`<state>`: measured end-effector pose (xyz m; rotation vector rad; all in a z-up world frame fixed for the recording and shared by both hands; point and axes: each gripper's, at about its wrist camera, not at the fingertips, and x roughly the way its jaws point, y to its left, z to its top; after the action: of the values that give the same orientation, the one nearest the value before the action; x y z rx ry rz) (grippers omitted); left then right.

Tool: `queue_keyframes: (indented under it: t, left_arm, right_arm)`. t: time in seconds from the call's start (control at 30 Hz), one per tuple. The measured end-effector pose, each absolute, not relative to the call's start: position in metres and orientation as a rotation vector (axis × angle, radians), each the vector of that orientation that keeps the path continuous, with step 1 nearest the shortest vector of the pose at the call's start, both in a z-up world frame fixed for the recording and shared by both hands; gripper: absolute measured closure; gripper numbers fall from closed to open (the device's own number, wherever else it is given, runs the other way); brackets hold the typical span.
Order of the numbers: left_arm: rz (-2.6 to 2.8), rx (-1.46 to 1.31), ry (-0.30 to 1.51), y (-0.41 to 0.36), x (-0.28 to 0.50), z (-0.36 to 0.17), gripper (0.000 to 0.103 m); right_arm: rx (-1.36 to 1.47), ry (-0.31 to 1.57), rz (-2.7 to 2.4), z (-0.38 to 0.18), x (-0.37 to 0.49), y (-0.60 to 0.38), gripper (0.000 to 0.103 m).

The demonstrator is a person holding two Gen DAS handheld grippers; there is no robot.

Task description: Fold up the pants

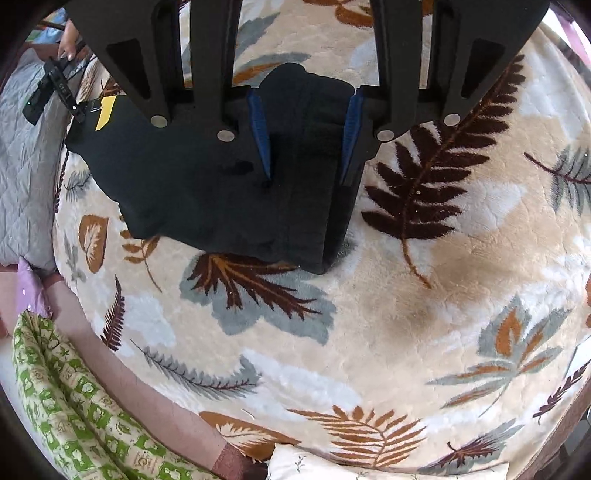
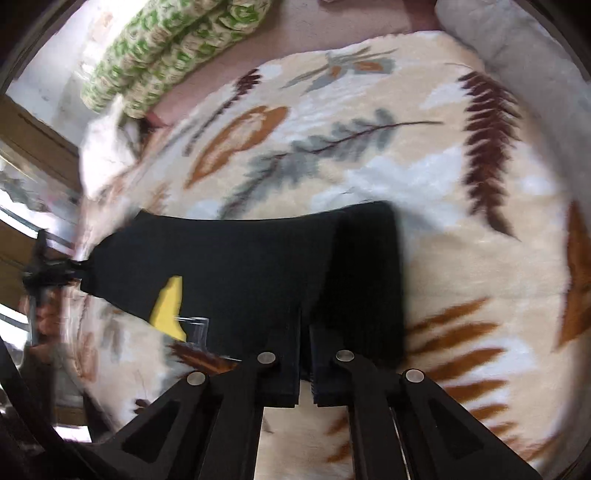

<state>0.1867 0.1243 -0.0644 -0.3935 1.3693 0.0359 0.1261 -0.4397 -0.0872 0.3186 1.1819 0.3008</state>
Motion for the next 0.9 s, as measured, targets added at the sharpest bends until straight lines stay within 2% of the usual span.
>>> queue_keyframes:
  t: [0.07,0.1,0.33,0.47,0.67,0.77,0.83,0.9]
  left_arm:
    - [0.037,-0.419,1.377,0.127,0.187,-0.066,0.07]
    - [0.041,-0.433,1.375,0.13,0.187,-0.066,0.07]
    - [0.069,-0.457,1.286,0.137,0.178,-0.046,0.07]
    - [0.127,-0.371,1.3,0.134,0.181,-0.055,0.07]
    - [0.144,-0.425,1.333,0.146,0.183,-0.074,0.07]
    - [0.153,-0.444,1.332,0.155,0.183,-0.069,0.07]
    - [0.149,-0.473,1.339,0.16,0.179,-0.064,0.07]
    - [0.122,-0.479,1.326,0.157,0.171,-0.053,0.07]
  right_arm:
    - [0.261,1.18,0.263,-0.092,0.127,-0.433,0.097]
    - [0.25,1.173,0.251,-0.091,0.127,-0.431,0.101]
    - [-0.051,1.166,0.155,-0.074,0.126,-0.411,0.101]
    - [-0.075,1.165,0.119,-0.061,0.125,-0.422,0.101]
    - [0.029,1.191,0.098,-0.073,0.127,-0.436,0.099]
    - [0.064,1.184,0.097,-0.076,0.127,-0.437,0.095]
    - [0.084,1.185,0.105,-0.076,0.126,-0.437,0.086]
    - [0.16,1.182,0.129,-0.073,0.126,-0.441,0.07]
